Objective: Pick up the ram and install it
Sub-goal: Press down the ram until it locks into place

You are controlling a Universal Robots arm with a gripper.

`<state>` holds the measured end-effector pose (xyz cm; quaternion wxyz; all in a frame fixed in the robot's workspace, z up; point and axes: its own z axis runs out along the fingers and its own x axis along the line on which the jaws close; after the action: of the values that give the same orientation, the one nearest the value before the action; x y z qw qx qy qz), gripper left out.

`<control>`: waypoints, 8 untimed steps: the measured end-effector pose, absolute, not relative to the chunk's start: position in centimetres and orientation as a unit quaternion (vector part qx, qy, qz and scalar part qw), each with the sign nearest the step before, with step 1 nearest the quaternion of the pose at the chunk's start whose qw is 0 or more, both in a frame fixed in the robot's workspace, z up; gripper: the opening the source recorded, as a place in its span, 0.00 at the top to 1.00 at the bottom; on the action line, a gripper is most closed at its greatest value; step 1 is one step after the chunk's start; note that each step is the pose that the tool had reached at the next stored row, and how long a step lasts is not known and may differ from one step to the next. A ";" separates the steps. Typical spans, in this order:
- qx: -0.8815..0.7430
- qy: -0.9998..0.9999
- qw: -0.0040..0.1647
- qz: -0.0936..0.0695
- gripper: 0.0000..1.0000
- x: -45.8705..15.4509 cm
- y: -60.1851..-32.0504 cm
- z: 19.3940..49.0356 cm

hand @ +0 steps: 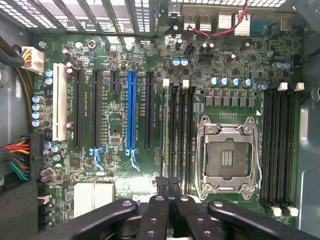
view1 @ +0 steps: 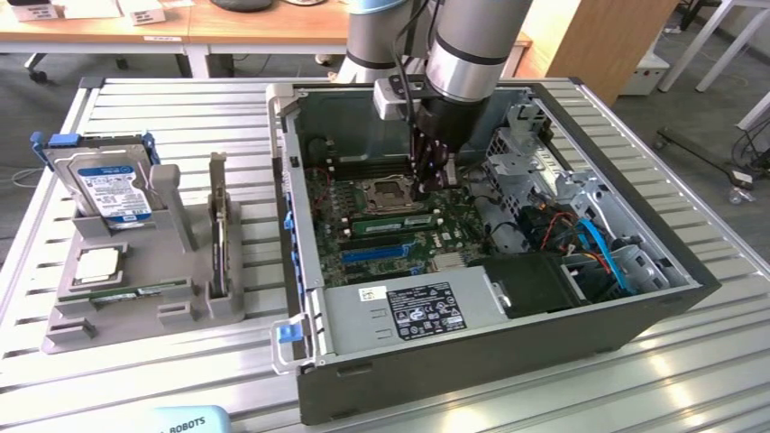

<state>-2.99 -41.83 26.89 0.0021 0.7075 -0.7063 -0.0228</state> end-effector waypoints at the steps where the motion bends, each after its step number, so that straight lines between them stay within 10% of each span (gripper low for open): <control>1: 0.708 -0.706 0.002 -0.023 0.90 -3.0 -41.8 26.9; 8: 0.708 -0.706 0.002 -0.023 0.90 -2.6 -41.8 26.9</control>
<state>-2.61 -41.83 26.89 0.0021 0.7075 -0.7063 -0.0228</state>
